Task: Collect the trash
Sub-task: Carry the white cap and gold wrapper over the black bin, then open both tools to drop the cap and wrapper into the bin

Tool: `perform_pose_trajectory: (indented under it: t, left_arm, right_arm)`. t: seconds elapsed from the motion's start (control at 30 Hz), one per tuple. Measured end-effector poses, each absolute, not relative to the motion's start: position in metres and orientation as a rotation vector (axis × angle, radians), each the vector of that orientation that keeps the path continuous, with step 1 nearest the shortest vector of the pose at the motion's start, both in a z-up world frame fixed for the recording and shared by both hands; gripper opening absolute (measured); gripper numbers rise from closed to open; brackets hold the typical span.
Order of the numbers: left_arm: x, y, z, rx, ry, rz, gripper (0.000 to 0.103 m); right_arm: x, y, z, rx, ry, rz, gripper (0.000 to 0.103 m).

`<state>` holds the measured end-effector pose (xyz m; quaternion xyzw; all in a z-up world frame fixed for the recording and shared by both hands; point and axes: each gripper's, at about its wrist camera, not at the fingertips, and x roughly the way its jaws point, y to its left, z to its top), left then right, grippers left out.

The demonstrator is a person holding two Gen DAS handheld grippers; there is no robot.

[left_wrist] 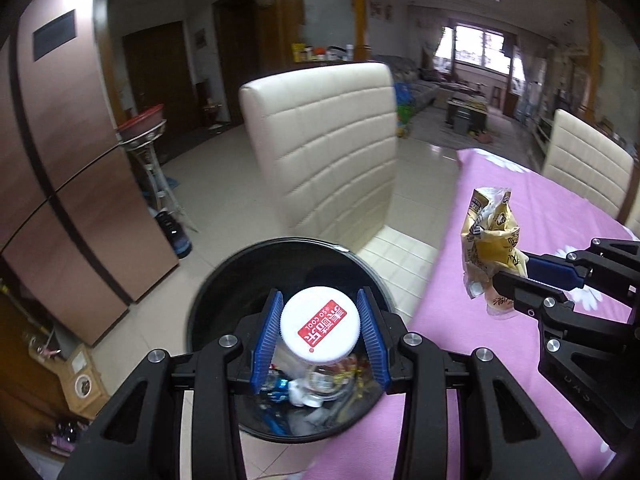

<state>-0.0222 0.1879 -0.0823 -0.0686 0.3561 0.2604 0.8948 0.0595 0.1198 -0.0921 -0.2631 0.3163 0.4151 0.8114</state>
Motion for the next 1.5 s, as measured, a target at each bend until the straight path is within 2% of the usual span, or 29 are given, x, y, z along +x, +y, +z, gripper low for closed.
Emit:
perform_pose_trajectory:
  t: [0.4,0.43,0.47,0.53,0.57,0.87,1.37,1.4,1.47,1.5]
  left_arm:
    - [-0.037,0.215,-0.078,-0.172,0.716,0.623,0.039]
    - [-0.038,0.216,-0.078,-0.176,0.718,0.627,0.043]
    - [-0.039,0.218,-0.08,-0.18,0.722,0.641,0.055]
    - [-0.039,0.218,-0.081,-0.194,0.711,0.652,0.068]
    - [-0.04,0.219,-0.081,-0.202,0.7,0.655,0.069]
    - [-0.047,0.233,-0.083,-0.235,0.701,0.682,0.078]
    - [-0.067,0.254,-0.084,-0.275,0.707,0.758,0.078]
    - [-0.068,0.255,-0.084,-0.278,0.707,0.761,0.078]
    - [-0.069,0.255,-0.085,-0.282,0.71,0.766,0.078]
    - [-0.07,0.257,-0.085,-0.285,0.712,0.766,0.078]
  right_arm:
    - [0.044,0.157,-0.092,-0.607,0.638,0.98,0.019]
    - [0.044,0.159,-0.092,-0.608,0.64,0.984,0.019]
    - [0.044,0.159,-0.091,-0.61,0.639,0.986,0.019]
    - [0.042,0.163,-0.092,-0.617,0.634,0.993,0.019]
    - [0.043,0.163,-0.093,-0.618,0.634,0.995,0.019]
    - [0.043,0.17,-0.097,-0.627,0.641,1.006,0.019]
    - [0.036,0.184,-0.094,-0.644,0.612,1.066,0.022]
    - [0.036,0.184,-0.093,-0.642,0.609,1.068,0.025]
    - [0.037,0.184,-0.092,-0.633,0.609,1.069,0.04]
    - [0.038,0.182,-0.091,-0.62,0.611,1.069,0.074]
